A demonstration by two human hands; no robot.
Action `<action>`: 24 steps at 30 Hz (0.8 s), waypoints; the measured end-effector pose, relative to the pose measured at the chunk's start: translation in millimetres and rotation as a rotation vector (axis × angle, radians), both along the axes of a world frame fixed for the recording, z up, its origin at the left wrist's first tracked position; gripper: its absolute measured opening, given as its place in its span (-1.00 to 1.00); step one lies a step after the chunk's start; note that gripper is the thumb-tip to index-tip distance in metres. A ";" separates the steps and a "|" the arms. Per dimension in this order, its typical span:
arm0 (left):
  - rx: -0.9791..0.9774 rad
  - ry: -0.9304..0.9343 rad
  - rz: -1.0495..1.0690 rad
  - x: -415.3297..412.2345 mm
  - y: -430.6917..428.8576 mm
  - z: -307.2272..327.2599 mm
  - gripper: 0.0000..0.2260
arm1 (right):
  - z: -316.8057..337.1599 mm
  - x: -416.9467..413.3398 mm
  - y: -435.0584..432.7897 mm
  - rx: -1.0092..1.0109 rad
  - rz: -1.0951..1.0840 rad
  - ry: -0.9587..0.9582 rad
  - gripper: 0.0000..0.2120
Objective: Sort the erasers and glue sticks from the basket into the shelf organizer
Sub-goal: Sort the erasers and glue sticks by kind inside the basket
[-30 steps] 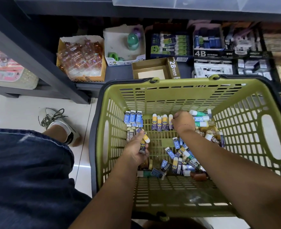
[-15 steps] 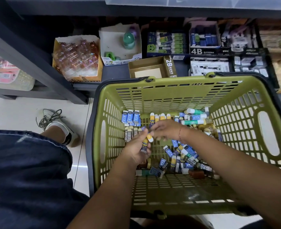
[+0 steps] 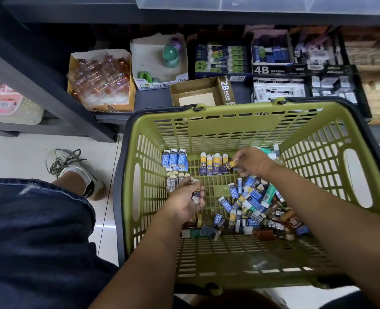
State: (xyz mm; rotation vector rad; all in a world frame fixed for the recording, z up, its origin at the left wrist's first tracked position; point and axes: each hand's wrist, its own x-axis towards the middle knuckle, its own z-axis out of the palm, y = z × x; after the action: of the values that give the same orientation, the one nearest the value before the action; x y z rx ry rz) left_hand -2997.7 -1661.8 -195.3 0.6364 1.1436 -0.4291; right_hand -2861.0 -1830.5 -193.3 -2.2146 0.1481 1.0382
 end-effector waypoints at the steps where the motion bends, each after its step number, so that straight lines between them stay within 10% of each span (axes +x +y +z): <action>1: -0.009 -0.011 -0.019 0.0 -0.2 1.3 -0.78 | -1.2 2.4 4.1 -0.052 0.064 -0.015 -0.90; 7: -0.018 -0.059 -0.144 -0.8 0.9 4.8 -0.82 | -23.5 4.6 29.1 -0.149 0.090 -0.085 -0.79; 13: 0.015 -0.012 -0.061 -1.3 3.2 -0.3 -0.38 | -22.7 -10.5 32.2 -0.161 -0.095 -0.179 -0.82; 16: -0.018 -0.026 -0.015 -0.4 1.3 1.4 -0.66 | -3.8 -19.2 32.2 -0.140 -0.054 -0.275 -0.85; 21: -0.022 -0.091 -0.046 2.4 -5.4 4.7 -0.68 | 9.7 -52.0 38.8 0.261 -0.014 0.317 -0.83; 24: 0.009 -0.088 -0.099 1.7 -8.3 8.1 -0.71 | -6.0 -57.4 36.4 0.293 -0.151 0.363 -0.79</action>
State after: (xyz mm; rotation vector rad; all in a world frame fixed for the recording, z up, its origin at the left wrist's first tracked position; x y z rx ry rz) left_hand -2996.0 -1670.1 -187.2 0.7153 1.0342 -0.4757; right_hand -2918.4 -1794.2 -199.3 -1.7138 0.2979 1.2792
